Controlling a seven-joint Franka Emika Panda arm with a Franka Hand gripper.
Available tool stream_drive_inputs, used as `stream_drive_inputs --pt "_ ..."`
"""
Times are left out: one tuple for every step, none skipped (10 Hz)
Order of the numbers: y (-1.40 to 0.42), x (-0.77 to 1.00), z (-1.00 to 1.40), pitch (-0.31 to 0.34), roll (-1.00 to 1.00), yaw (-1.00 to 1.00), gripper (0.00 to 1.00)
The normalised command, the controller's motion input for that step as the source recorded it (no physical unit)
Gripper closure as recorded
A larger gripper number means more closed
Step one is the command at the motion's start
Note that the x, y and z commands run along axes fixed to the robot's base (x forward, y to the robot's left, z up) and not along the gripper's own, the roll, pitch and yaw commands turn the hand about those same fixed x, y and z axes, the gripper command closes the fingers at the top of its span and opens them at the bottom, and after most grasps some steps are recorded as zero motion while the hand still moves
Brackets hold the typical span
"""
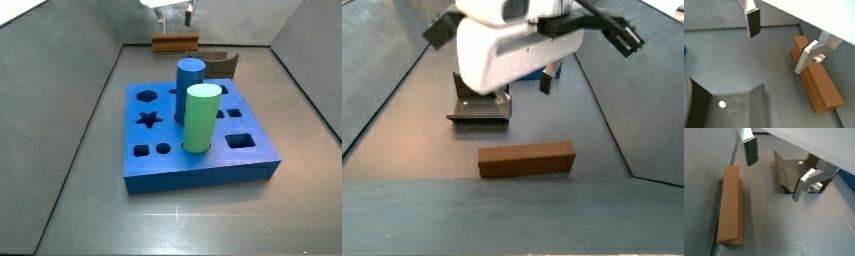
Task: Pick up the arch object. Move up. Place the arch object on the fixture. Regrasp the arch object. Move to above the board. Insert the arch object.
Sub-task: Pick up the arch object.
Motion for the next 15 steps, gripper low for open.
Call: stream_drive_inputs --pt "0.13 0.0 0.0 0.091 0.15 0.94 0.0" --pt "0.12 0.0 0.0 0.12 0.18 0.93 0.0" --pt "0.08 0.05 0.11 0.163 0.23 0.91 0.0" --pt "0.11 0.02 0.0 0.124 0.19 0.91 0.0" --pt "0.13 0.0 0.0 0.09 0.18 0.91 0.0" --pt "0.0 0.0 0.1 -0.006 0.03 0.0 0.0" --pt "0.16 0.0 0.0 0.0 -0.04 0.0 0.0" --pt "0.65 -0.16 -0.35 -0.01 -0.08 0.59 0.0" --pt "0.54 -0.25 -0.37 -0.077 -0.04 0.74 0.0" --pt "0.41 -0.17 -0.38 -0.047 -0.03 0.87 0.0" --pt "0.12 -0.05 -0.48 -0.059 -0.03 1.0 0.0" --pt "0.0 0.0 -0.47 -0.004 -0.01 1.0 0.0" --pt "0.0 0.0 -0.47 -0.007 -0.03 1.0 0.0" --pt "0.0 0.0 -0.47 -0.009 -0.03 1.0 0.0" --pt "0.0 0.0 -0.47 -0.013 -0.04 1.0 0.0"
